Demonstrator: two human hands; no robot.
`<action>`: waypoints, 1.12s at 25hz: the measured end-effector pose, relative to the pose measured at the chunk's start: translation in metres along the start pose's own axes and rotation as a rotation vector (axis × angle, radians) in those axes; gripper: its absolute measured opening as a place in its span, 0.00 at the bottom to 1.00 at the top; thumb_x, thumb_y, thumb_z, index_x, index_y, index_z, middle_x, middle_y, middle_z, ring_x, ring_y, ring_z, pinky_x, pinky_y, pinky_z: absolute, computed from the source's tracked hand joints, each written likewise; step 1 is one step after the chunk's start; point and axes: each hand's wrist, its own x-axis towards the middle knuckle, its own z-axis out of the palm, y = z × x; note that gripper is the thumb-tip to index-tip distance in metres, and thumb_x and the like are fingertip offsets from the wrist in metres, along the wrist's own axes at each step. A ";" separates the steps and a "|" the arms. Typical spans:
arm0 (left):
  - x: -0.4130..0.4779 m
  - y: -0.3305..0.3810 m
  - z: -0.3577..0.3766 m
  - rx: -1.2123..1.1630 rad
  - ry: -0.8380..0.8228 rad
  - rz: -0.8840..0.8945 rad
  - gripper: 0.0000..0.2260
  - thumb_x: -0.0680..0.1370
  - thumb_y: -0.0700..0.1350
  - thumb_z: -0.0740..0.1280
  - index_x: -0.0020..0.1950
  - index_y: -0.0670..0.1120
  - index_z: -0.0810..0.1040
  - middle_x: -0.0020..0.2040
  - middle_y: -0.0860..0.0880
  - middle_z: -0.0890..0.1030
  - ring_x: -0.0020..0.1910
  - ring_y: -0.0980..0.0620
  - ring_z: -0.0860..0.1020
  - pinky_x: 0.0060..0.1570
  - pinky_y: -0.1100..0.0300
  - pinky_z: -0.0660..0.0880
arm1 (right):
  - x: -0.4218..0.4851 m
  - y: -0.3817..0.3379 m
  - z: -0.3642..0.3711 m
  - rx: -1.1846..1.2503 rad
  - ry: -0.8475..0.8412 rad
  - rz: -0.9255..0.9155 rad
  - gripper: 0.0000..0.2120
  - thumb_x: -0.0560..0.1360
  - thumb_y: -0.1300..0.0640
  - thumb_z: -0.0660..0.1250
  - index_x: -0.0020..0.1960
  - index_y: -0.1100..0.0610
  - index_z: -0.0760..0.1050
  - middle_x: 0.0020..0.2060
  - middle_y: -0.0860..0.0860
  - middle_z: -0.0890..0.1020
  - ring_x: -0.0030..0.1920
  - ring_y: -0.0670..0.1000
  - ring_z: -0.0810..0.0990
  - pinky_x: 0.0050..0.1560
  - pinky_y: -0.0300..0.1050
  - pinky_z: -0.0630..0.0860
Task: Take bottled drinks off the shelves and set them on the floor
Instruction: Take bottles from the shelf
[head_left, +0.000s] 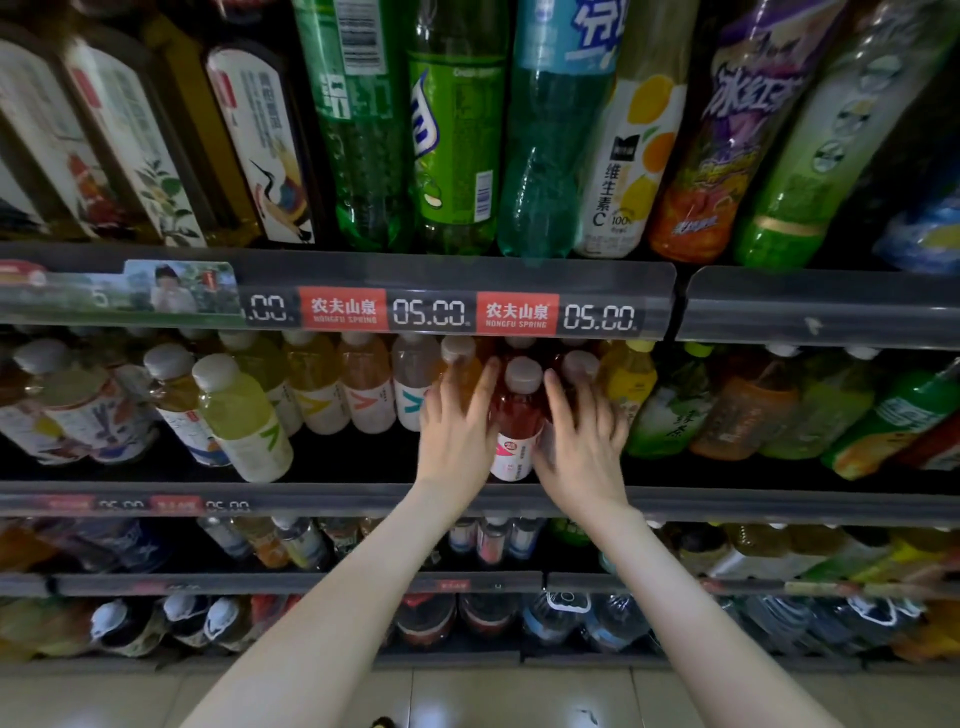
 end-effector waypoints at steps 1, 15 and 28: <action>0.003 -0.009 -0.005 -0.038 0.003 -0.009 0.30 0.75 0.44 0.67 0.74 0.47 0.59 0.65 0.30 0.68 0.60 0.29 0.70 0.55 0.37 0.73 | 0.000 -0.007 0.002 -0.015 -0.017 -0.031 0.50 0.66 0.52 0.76 0.78 0.50 0.48 0.73 0.62 0.61 0.72 0.60 0.57 0.69 0.62 0.52; 0.001 -0.035 -0.015 -0.484 -0.190 -0.321 0.34 0.72 0.52 0.72 0.73 0.48 0.60 0.64 0.44 0.74 0.58 0.43 0.76 0.52 0.55 0.75 | 0.011 -0.027 0.027 -0.198 -0.143 -0.033 0.48 0.61 0.63 0.78 0.74 0.47 0.58 0.68 0.65 0.68 0.71 0.61 0.60 0.71 0.63 0.48; -0.006 -0.039 -0.028 -0.365 -0.214 -0.362 0.35 0.72 0.55 0.72 0.73 0.47 0.60 0.56 0.45 0.80 0.54 0.43 0.78 0.48 0.56 0.75 | 0.008 -0.024 0.030 -0.211 -0.169 -0.011 0.50 0.63 0.60 0.78 0.76 0.46 0.53 0.72 0.65 0.64 0.73 0.61 0.57 0.70 0.61 0.46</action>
